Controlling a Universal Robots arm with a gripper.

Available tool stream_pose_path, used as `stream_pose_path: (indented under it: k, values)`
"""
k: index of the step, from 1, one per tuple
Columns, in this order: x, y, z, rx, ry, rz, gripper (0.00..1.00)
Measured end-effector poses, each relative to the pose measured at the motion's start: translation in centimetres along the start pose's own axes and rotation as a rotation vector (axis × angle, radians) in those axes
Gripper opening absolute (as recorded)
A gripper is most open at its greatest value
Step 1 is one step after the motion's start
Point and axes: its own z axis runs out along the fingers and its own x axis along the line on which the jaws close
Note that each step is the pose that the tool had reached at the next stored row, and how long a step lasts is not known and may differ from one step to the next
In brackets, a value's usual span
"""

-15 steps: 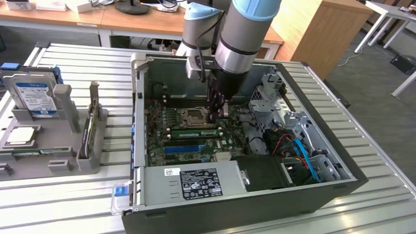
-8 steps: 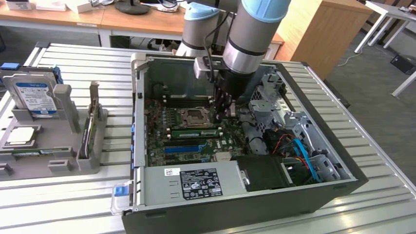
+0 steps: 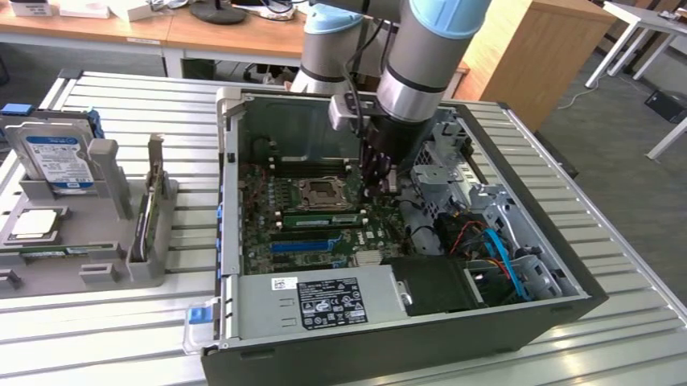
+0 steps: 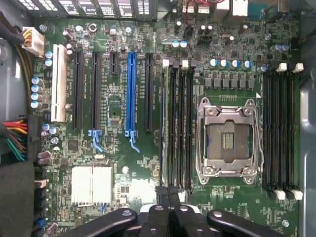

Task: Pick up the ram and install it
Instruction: 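Press down the ram until it locks into place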

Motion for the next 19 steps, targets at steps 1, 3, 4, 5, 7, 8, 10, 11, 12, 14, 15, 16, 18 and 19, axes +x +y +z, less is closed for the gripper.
stream_pose_path:
  k: [1, 3, 4, 5, 7, 8, 10, 11, 12, 14, 15, 16, 18, 19]
  values:
    - [0.0, -0.08, 0.0, 0.0, 0.0, 0.0, 0.11]
    - [0.0, -0.31, -0.01, 0.0001, 0.0, 0.0, 0.11]
    - [-0.01, -0.39, -0.01, 0.0, -0.0001, 0.0, 0.11]
    - [0.0, -0.42, -0.01, 0.0, 0.0, 0.0, 0.11]
    - [0.0, -0.42, -0.02, 0.0, 0.0001, 0.0, 0.11]
    - [0.0, -0.42, -0.02, 0.0, 0.0, 0.0, 0.11]
    - [0.0, -0.42, 0.05, 0.0, 0.0, 0.0, 0.11]
    - [0.0, -0.43, 0.13, 0.0, -0.0001, 0.0, 0.11]
    - [0.01, -0.43, 0.22, 0.0, 0.0, 0.0, 0.11]
    - [0.02, -0.44, 0.46, 0.0, 0.0002, 0.0, 0.11]
    - [0.02, -0.44, 0.57, 0.0, 0.0001, 0.0, 0.11]
    - [0.02, -0.44, 0.67, 0.0, 0.0001, 0.0, 0.11]
    - [0.03, -0.45, 0.78, 0.0, 0.0001, 0.0, 0.11]
    - [0.03, -0.45, 0.78, 0.0, 0.0002, 0.0, 0.11]
